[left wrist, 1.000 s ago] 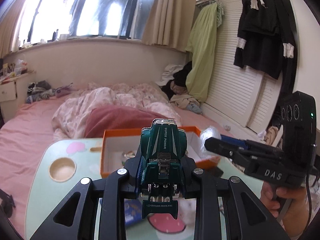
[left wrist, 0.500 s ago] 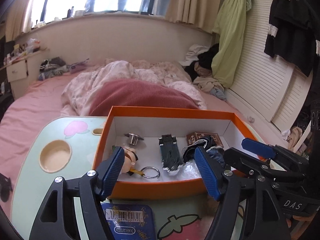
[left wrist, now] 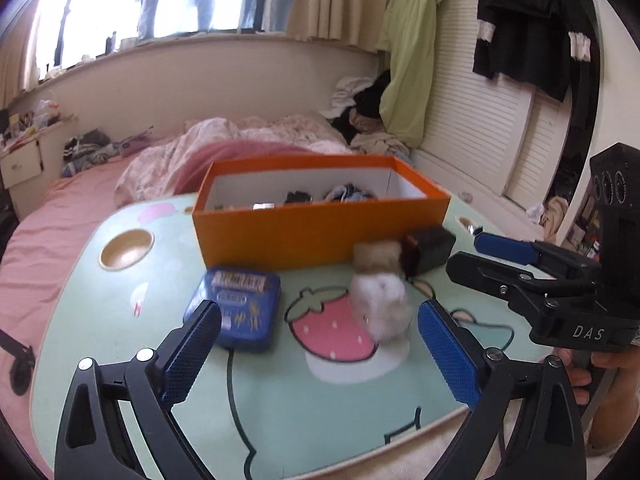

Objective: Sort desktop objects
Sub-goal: 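Grasp the blue Durex tin with the left gripper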

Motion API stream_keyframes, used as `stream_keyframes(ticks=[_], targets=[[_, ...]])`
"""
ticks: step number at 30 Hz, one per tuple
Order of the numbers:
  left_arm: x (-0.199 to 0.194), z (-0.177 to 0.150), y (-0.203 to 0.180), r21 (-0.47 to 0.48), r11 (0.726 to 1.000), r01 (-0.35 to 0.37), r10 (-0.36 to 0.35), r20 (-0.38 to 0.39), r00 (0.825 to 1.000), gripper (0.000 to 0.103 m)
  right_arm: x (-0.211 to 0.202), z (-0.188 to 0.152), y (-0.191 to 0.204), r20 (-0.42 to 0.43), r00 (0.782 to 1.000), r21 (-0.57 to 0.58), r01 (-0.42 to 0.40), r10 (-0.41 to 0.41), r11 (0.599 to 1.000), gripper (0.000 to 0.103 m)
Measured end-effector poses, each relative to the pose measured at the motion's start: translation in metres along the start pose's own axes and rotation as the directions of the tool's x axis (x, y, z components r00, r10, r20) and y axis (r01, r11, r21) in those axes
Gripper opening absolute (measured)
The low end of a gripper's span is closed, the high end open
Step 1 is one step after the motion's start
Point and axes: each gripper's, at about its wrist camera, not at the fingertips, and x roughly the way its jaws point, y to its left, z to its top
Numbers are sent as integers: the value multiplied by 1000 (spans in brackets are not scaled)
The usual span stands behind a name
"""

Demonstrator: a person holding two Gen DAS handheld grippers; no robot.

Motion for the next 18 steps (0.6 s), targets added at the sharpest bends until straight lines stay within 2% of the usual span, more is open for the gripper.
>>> stream_keyframes(ticks=[2, 6, 7, 11, 14, 16, 18], targets=[[5, -13, 0, -2, 999, -35, 35, -31, 999, 98, 5, -14, 3, -26, 1000, -35, 15, -16, 999, 74], [25, -34, 7, -18, 999, -44, 42, -111, 993, 99, 22, -33, 0, -95, 992, -57, 74, -79, 996, 75], [26, -36, 6, 6, 996, -86, 86, -89, 992, 103, 21, -33, -2, -91, 992, -52, 82, -86, 995, 81], [27, -36, 8, -4, 996, -89, 89, -88, 992, 103, 22, -33, -7, -88, 993, -47, 79, -83, 996, 86], [29, -35, 7, -4, 996, -90, 89, -87, 992, 103, 25, -34, -1, -100, 990, -95, 88, -98, 992, 92], [29, -35, 7, -3, 996, -89, 88, -86, 992, 103, 29, -37, 5, -110, 987, -148, 97, -114, 984, 101], [29, -34, 6, -5, 996, -88, 87, -87, 992, 103, 29, -38, 7, -109, 987, -174, 96, -116, 980, 102]])
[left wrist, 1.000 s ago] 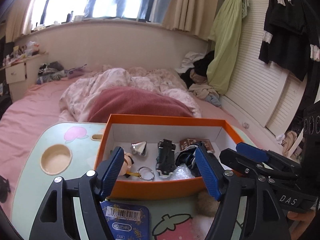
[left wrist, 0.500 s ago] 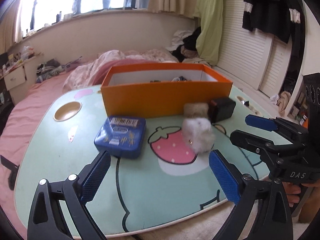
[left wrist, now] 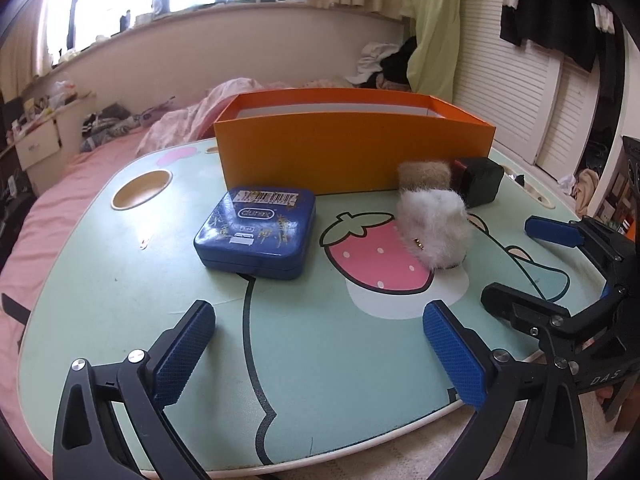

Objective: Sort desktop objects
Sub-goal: 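Grasp the blue Durex tin with the left gripper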

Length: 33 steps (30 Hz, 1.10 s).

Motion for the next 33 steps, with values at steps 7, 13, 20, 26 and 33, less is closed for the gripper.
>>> stream_keyframes(ticks=[7, 13, 20, 26, 33], targets=[[-1, 0, 0, 0, 1000, 0, 0, 1, 1000, 103, 0, -2, -1, 9, 1000, -5, -5, 5, 1000, 102], [-1, 0, 0, 0, 1000, 0, 0, 1, 1000, 103, 0, -2, -1, 10, 1000, -6, -6, 6, 1000, 102], [-1, 0, 0, 0, 1000, 0, 0, 2, 1000, 103, 0, -2, -1, 10, 1000, -6, -6, 6, 1000, 102], [-4, 1, 2, -20, 999, 25, -25, 16, 1000, 102, 0, -2, -1, 10, 1000, -6, -7, 7, 1000, 102], [-21, 10, 36, -132, 988, 83, -69, 106, 992, 75, -1, -3, -1, 14, 1000, -7, -14, 14, 1000, 102]])
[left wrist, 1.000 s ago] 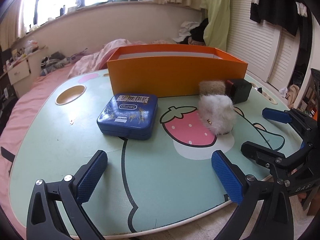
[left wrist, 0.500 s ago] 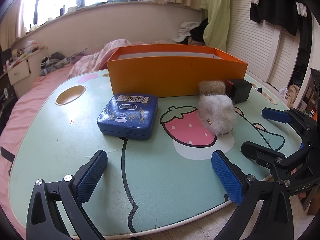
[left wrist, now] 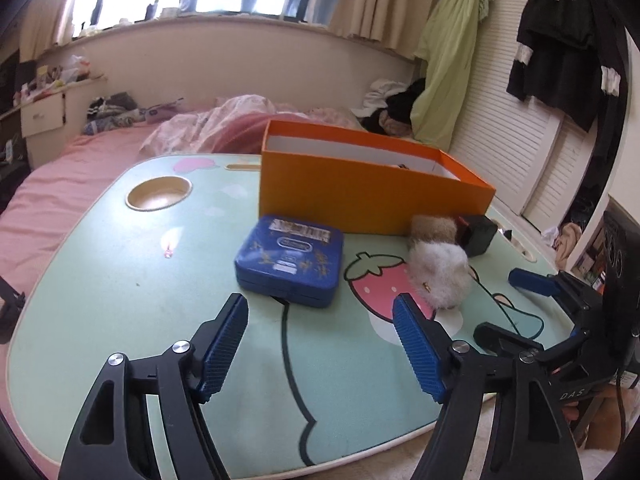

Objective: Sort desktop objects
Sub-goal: 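Grasp the blue Durex tin with the left gripper, then lift the Durex tin with the left gripper while the right gripper grasps the white pompom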

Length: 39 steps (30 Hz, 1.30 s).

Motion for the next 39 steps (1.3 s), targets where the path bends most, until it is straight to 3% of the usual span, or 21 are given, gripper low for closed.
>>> stream_keyframes(ticks=[3, 6, 8, 10, 12, 13, 14, 17, 20, 25, 32, 33, 35, 36, 37, 38, 39], targets=[[5, 13, -1, 27, 999, -23, 24, -19, 1000, 76, 0, 0, 0, 0, 1000, 0, 0, 0, 1000, 102], [22, 28, -12, 118, 990, -73, 76, -29, 997, 89, 0, 0, 0, 0, 1000, 0, 0, 0, 1000, 102], [36, 37, -18, 171, 975, -141, 148, -27, 989, 89, 0, 0, 0, 0, 1000, 1, -2, 2, 1000, 102], [53, 43, -22, 205, 968, -142, 158, -64, 985, 89, -1, 0, -1, 8, 1000, 10, -24, 24, 1000, 102], [68, 41, -23, 214, 968, -128, 160, -139, 977, 88, -5, -1, -9, 39, 995, 46, -96, 94, 994, 102], [72, 39, -23, 219, 966, -135, 173, -162, 972, 78, -9, -2, -18, 67, 986, 82, -156, 151, 984, 102], [71, 36, -23, 219, 966, -135, 171, -157, 973, 66, -11, -4, -25, 92, 976, 113, -205, 195, 972, 102], [59, 29, -17, 158, 986, -52, 74, -136, 988, 66, -15, -8, -40, 143, 950, 180, -302, 279, 936, 102], [46, 20, -15, 129, 991, -41, 54, -100, 994, 66, -14, -5, -32, 128, 959, 160, -273, 255, 949, 101], [19, 4, -13, 82, 997, 5, -1, -46, 999, 66, -15, 1, -25, 103, 971, 168, -230, 215, 959, 90], [-4, 9, -12, 80, 997, 6, -7, 24, 1000, 66, -5, 29, 12, 56, 963, 85, -268, 264, 960, 90], [-4, 9, -11, 80, 997, 2, -4, 25, 1000, 66, 0, 33, 16, 42, 964, 86, -265, 262, 960, 88], [-3, 8, -8, 71, 997, -1, 0, 21, 1000, 66, 12, 39, 20, 4, 968, 97, -249, 250, 964, 74], [-2, 7, -7, 67, 998, 1, -2, 18, 1000, 66, 18, 40, 21, -21, 968, 105, -248, 252, 963, 57], [-1, 6, -6, 63, 998, 1, -2, 15, 1000, 66, 24, 38, 20, -46, 962, 111, -262, 268, 959, 35], [-1, 6, -6, 62, 998, 0, -1, 14, 1000, 66, 26, 36, 19, -56, 952, 120, -294, 302, 948, 22], [-2, 6, -5, 60, 998, 0, -1, 16, 1000, 66, 24, 32, 15, -39, 939, 137, -333, 341, 933, 20]])
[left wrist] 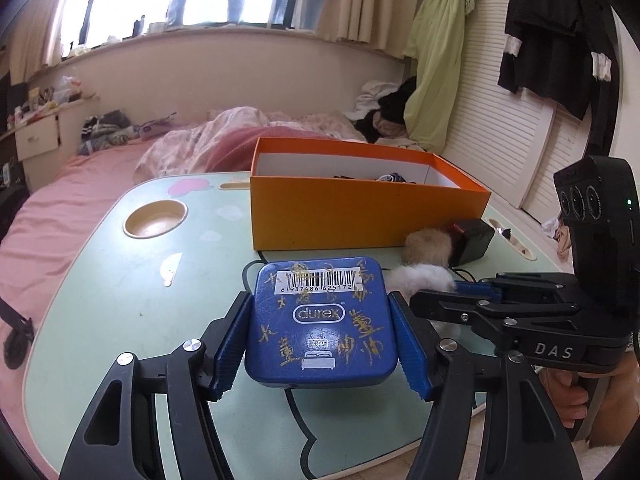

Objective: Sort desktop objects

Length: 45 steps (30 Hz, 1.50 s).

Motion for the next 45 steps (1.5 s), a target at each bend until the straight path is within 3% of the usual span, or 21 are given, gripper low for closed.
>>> stream_keyframes(ticks=[5, 9, 11, 15, 18, 20, 22, 23, 24, 25, 26, 28, 33, 36, 38, 44, 45], targets=[[-8, 5, -1, -6, 1000, 25, -25, 25, 999, 66, -38, -16, -14, 116, 986, 30, -124, 120, 992, 20], [-16, 17, -2, -28, 996, 81, -79, 50, 996, 66, -66, -16, -17, 194, 971, 3, -140, 137, 990, 20], [-17, 31, -7, -22, 994, 106, -104, 67, 992, 66, -76, -3, -20, 225, 966, 3, -130, 126, 991, 20], [-15, 79, -20, 24, 997, 76, -79, 160, 984, 66, -80, 45, -37, 263, 961, 87, -114, 87, 990, 20], [7, 117, -19, -28, 994, 101, -95, 162, 982, 66, -68, 75, -50, 272, 962, 138, -61, 21, 989, 21], [34, 129, -20, -40, 996, 74, -67, 146, 987, 68, -51, 86, -61, 246, 969, 175, -16, -28, 984, 24], [65, 123, -19, -39, 999, 14, -12, 57, 998, 79, -32, 88, -77, 163, 983, 241, 49, -90, 969, 42], [80, 116, -17, -50, 999, -20, 20, 0, 1000, 78, -27, 84, -84, 140, 983, 268, 80, -121, 960, 43], [87, 107, -14, -74, 997, -12, 9, -37, 999, 78, -31, 80, -83, 189, 972, 246, 88, -137, 965, 43], [89, 99, -9, -116, 992, 44, -49, -40, 998, 78, -35, 75, -81, 206, 967, 232, 102, -152, 967, 44], [80, 92, -8, -127, 989, 71, -70, 12, 997, 78, -38, 71, -78, 214, 963, 221, 113, -161, 969, 44], [63, 85, -6, -142, 984, 105, -97, 57, 994, 78, -46, 66, -73, 241, 957, 199, 117, -165, 973, 55], [25, 72, -17, -64, 996, 66, -62, 73, 995, 79, -68, 51, -48, 305, 932, 134, 164, -198, 977, 60], [9, 52, -23, -34, 996, 80, -78, 47, 996, 88, -77, 32, -35, 300, 931, 102, 187, -209, 977, 72], [9, 41, -25, -42, 996, 81, -81, 8, 997, 90, -79, 17, -28, 276, 933, 93, 215, -232, 972, 73], [32, 1, -32, -2, 1000, -21, 20, -154, 988, 90, -48, -25, -34, 74, 937, 127, 331, -341, 935, 77], [34, -2, -33, 9, 999, -33, 34, -154, 987, 91, -47, -27, -31, 106, 926, 95, 354, -363, 930, 79]])
